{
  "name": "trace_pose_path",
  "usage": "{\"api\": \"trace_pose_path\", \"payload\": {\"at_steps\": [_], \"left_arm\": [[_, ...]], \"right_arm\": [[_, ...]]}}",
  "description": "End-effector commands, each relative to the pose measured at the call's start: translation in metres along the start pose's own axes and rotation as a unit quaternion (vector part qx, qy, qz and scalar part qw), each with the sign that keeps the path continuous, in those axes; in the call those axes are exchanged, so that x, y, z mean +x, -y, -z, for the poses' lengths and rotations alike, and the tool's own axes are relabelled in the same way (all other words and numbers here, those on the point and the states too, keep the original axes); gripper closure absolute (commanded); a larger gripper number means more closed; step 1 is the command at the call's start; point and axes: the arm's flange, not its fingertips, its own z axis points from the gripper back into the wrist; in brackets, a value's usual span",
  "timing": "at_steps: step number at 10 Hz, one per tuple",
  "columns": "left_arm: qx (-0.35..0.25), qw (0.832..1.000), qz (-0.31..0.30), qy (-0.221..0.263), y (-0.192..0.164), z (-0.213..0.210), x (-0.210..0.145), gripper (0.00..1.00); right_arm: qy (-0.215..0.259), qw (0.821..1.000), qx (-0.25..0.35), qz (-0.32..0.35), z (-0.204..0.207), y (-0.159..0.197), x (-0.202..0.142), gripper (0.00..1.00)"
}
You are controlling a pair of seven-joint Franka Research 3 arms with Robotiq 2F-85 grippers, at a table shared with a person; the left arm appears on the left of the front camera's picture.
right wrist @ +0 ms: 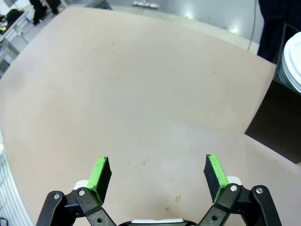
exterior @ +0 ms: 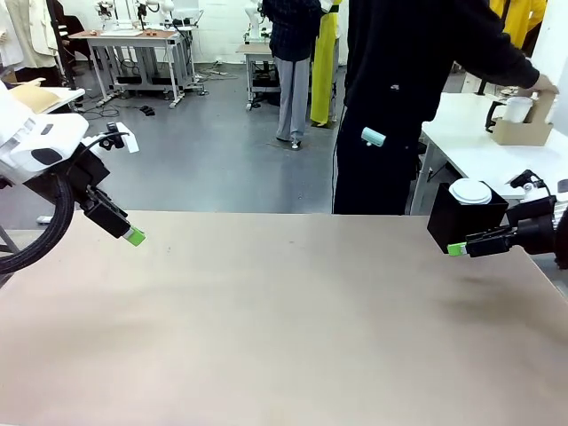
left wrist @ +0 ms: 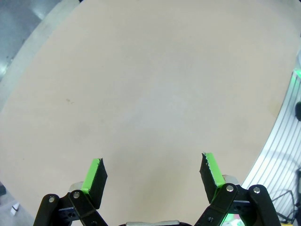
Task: Pour a drink into a cup and package it in a carrier.
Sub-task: Insert the held 600 ml Paper Cup into the Cup Carrier.
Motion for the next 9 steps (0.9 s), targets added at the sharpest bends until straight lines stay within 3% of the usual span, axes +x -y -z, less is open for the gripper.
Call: {"api": "trace_pose_path", "payload": {"at_steps": [1, 9], "left_arm": [[0.002, 1.0, -0.006, 0.005, 0.0007, -0.0001, 0.0006, 0.0], [0.002, 1.0, -0.006, 0.005, 0.0007, -0.0001, 0.0006, 0.0]], "right_arm": [[0.0, 1.0, 0.004, 0.001, -0.0015, 0.0009, -0.0005, 0.0], [0.0, 1.0, 0.004, 0.001, -0.0015, 0.0009, -0.0005, 0.0]]}}
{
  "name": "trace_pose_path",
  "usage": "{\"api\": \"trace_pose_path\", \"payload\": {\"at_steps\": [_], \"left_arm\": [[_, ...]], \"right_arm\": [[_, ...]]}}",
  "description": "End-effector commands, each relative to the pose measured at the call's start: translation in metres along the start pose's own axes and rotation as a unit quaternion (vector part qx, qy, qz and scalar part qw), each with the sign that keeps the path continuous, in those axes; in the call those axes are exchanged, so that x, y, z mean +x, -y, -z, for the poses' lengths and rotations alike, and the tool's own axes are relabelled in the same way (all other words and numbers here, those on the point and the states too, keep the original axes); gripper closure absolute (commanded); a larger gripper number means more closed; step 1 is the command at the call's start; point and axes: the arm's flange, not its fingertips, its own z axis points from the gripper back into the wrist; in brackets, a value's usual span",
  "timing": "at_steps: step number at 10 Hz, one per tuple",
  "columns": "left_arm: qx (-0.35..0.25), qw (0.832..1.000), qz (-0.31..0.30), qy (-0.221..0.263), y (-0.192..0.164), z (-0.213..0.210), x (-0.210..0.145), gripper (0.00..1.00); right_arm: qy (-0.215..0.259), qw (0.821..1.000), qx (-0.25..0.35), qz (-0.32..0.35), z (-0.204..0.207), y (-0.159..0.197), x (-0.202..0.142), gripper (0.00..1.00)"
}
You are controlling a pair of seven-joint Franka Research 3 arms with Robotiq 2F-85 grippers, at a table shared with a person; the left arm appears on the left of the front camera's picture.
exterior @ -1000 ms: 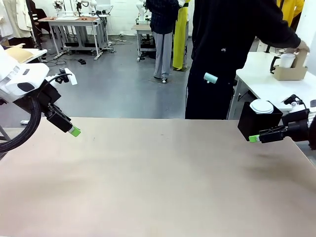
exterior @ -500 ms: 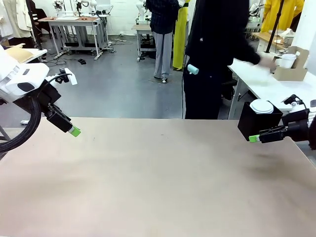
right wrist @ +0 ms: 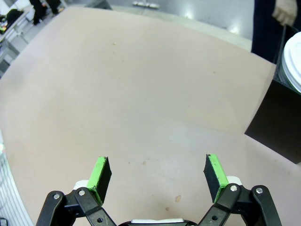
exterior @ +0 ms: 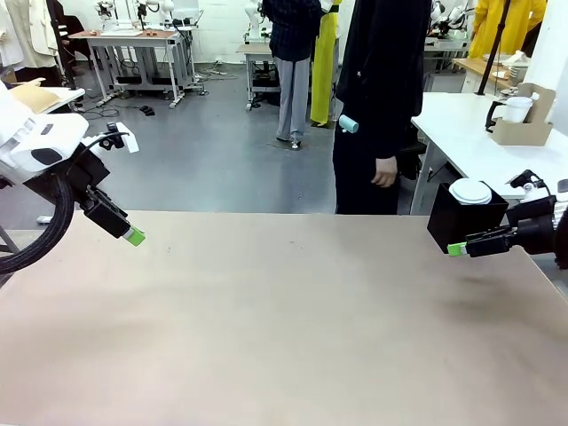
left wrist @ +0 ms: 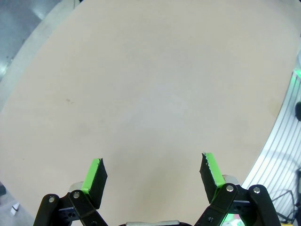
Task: Pour a drink into a cup and package it in a carrier.
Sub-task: Insert the held 600 ml Paper Cup into the Cup Carrier.
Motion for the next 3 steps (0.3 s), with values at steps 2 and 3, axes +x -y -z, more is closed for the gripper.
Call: {"api": "trace_pose_path", "payload": {"at_steps": [2, 3], "left_arm": [[0.002, 1.0, -0.006, 0.005, 0.0007, -0.0001, 0.0006, 0.0], [0.002, 1.0, -0.006, 0.005, 0.0007, -0.0001, 0.0006, 0.0]], "right_arm": [[0.0, 1.0, 0.004, 0.001, -0.0015, 0.0009, -0.0004, 0.0], [0.0, 1.0, 0.004, 0.001, -0.0015, 0.0009, -0.0004, 0.0]]}}
